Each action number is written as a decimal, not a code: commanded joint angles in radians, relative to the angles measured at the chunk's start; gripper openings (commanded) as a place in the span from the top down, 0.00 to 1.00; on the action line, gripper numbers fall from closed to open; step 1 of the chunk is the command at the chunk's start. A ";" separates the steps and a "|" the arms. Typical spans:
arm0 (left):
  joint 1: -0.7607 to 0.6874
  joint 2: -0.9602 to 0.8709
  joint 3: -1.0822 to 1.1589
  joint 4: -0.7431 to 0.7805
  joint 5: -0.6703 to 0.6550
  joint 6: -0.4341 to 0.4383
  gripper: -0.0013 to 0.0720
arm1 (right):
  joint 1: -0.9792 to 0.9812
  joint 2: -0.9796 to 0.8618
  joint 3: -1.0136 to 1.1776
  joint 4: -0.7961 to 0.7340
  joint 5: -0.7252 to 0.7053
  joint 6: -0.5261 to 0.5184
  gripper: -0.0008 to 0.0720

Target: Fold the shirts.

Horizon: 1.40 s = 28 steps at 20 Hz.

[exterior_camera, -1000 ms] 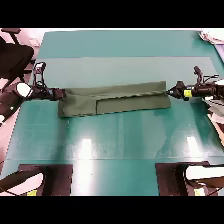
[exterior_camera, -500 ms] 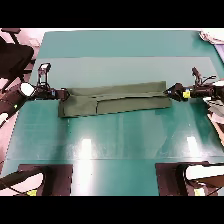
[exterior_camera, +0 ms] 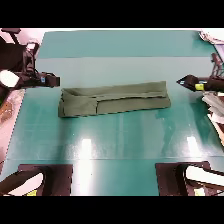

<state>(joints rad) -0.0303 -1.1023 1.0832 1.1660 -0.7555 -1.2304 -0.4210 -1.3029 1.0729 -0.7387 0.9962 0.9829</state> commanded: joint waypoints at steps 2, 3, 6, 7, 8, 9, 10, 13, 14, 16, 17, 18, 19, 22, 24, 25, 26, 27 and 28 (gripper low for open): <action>-0.045 0.037 0.042 -0.242 -0.162 0.128 0.94 | -0.090 0.087 0.000 -0.085 0.108 -0.024 0.29; -0.096 0.017 0.042 -0.233 -0.175 0.111 0.94 | -0.106 0.079 0.001 -0.084 0.148 -0.024 0.23; -0.266 -0.095 0.042 -0.230 -0.141 0.002 0.94 | -0.127 0.010 0.001 -0.081 0.239 -0.029 0.17; -0.317 -0.148 0.042 -0.229 -0.124 -0.055 0.94 | -0.127 -0.023 0.001 -0.076 0.270 -0.044 0.12; -0.355 -0.199 0.042 -0.230 -0.107 -0.109 0.94 | -0.127 -0.054 0.001 -0.069 0.297 -0.054 0.06; -0.388 -0.252 0.043 -0.229 -0.082 -0.160 0.94 | -0.127 -0.088 0.002 -0.064 0.315 -0.070 0.05; -0.409 -0.297 0.047 -0.230 -0.058 -0.198 0.94 | -0.127 -0.118 0.006 -0.065 0.320 -0.070 0.05; -0.454 -0.394 0.055 -0.230 0.016 -0.300 0.94 | -0.127 -0.202 0.054 -0.066 0.347 -0.074 0.05; -0.471 -0.413 0.055 -0.230 0.034 -0.318 0.94 | -0.127 -0.222 0.076 -0.065 0.358 -0.074 0.02; -0.506 -0.452 0.072 -0.229 0.057 -0.319 0.95 | -0.113 -0.258 0.131 -0.065 0.373 -0.074 0.01; -0.518 -0.468 0.085 -0.223 0.060 -0.339 0.95 | -0.100 -0.275 0.160 -0.066 0.375 -0.075 0.01; -0.525 -0.484 0.096 -0.215 0.064 -0.368 0.95 | -0.093 -0.291 0.187 -0.066 0.385 -0.076 0.00; -0.525 -0.501 0.104 -0.212 0.064 -0.399 0.95 | -0.082 -0.315 0.219 -0.066 0.397 -0.076 0.00; -0.523 -0.523 0.107 -0.201 0.072 -0.442 0.95 | -0.052 -0.386 0.288 -0.066 0.410 -0.076 0.00; -0.523 -0.527 0.107 -0.201 0.070 -0.442 0.95 | -0.036 -0.437 0.325 -0.066 0.410 -0.076 0.00; -0.523 -0.527 0.107 -0.201 0.069 -0.442 0.94 | -0.035 -0.463 0.341 -0.065 0.410 -0.076 0.00; -0.523 -0.527 0.107 -0.201 0.069 -0.442 0.94 | -0.028 -0.486 0.354 -0.063 0.410 -0.076 0.00; -0.523 -0.527 0.108 -0.200 0.070 -0.442 0.94 | -0.022 -0.512 0.370 -0.063 0.412 -0.076 0.00; -0.523 -0.527 0.108 -0.200 0.073 -0.442 0.94 | -0.022 -0.534 0.381 -0.055 0.418 -0.076 0.00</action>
<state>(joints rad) -0.5526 -1.6238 1.1892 0.9623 -0.6880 -1.6604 -0.4564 -1.7710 1.4101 -0.8028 1.4006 0.9066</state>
